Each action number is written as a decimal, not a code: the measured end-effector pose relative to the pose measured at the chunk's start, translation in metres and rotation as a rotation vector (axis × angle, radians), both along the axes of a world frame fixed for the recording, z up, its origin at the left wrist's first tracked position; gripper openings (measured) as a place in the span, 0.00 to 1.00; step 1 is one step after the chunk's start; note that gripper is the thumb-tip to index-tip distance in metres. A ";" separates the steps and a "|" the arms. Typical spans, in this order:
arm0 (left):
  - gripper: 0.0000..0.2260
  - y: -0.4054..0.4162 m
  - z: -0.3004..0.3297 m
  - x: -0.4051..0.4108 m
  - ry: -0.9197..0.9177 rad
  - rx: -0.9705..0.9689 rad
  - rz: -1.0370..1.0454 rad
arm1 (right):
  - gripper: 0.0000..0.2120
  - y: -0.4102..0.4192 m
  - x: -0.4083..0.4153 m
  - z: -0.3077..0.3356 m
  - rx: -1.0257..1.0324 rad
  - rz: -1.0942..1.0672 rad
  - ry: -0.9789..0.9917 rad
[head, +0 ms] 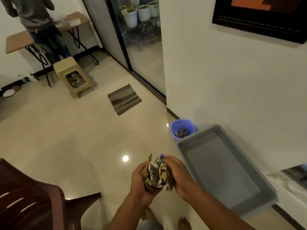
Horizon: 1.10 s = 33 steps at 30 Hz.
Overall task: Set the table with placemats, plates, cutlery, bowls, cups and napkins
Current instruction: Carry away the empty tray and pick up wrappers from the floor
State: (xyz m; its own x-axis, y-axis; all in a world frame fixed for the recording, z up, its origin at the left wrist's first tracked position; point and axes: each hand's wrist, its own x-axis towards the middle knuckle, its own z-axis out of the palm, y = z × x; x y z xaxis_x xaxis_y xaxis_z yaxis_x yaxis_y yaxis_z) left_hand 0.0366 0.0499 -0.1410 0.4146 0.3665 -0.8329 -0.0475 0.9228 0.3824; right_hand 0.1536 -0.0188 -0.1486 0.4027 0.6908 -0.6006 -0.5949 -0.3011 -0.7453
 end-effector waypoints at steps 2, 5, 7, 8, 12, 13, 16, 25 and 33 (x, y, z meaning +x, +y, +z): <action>0.24 0.025 -0.004 0.010 0.023 -0.012 -0.023 | 0.12 0.021 0.006 -0.006 -0.016 -0.009 -0.013; 0.25 0.076 -0.005 0.028 0.074 0.011 -0.112 | 0.11 0.063 0.019 -0.012 -0.034 -0.037 -0.028; 0.25 0.112 -0.007 0.040 0.098 0.033 -0.171 | 0.11 0.094 0.028 -0.017 -0.040 -0.062 -0.048; 0.25 0.129 -0.007 0.046 0.098 0.034 -0.200 | 0.11 0.108 0.032 -0.018 -0.049 -0.087 -0.047; 0.18 0.193 -0.005 0.070 0.085 0.036 -0.376 | 0.12 0.161 0.047 -0.020 -0.096 -0.195 -0.019; 0.17 0.206 -0.005 0.077 0.073 0.046 -0.429 | 0.13 0.172 0.051 -0.021 -0.098 -0.216 -0.003; 0.13 0.244 -0.013 0.101 0.133 0.110 -0.561 | 0.16 0.204 0.064 -0.026 -0.120 -0.293 0.016; 0.18 0.307 -0.062 0.197 0.236 0.020 -0.683 | 0.12 0.255 0.126 -0.061 -0.154 -0.602 0.105; 0.19 0.330 -0.103 0.280 0.215 -0.011 -0.755 | 0.14 0.274 0.196 -0.115 -0.135 -0.746 0.248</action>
State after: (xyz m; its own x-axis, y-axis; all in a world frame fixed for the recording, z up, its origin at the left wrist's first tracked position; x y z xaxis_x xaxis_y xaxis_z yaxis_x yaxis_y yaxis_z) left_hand 0.3169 0.3797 -0.2435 0.3775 0.0407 -0.9251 0.6684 0.6795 0.3027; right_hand 0.3497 0.2547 -0.2633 0.5741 0.2066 -0.7923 -0.8186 0.1638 -0.5504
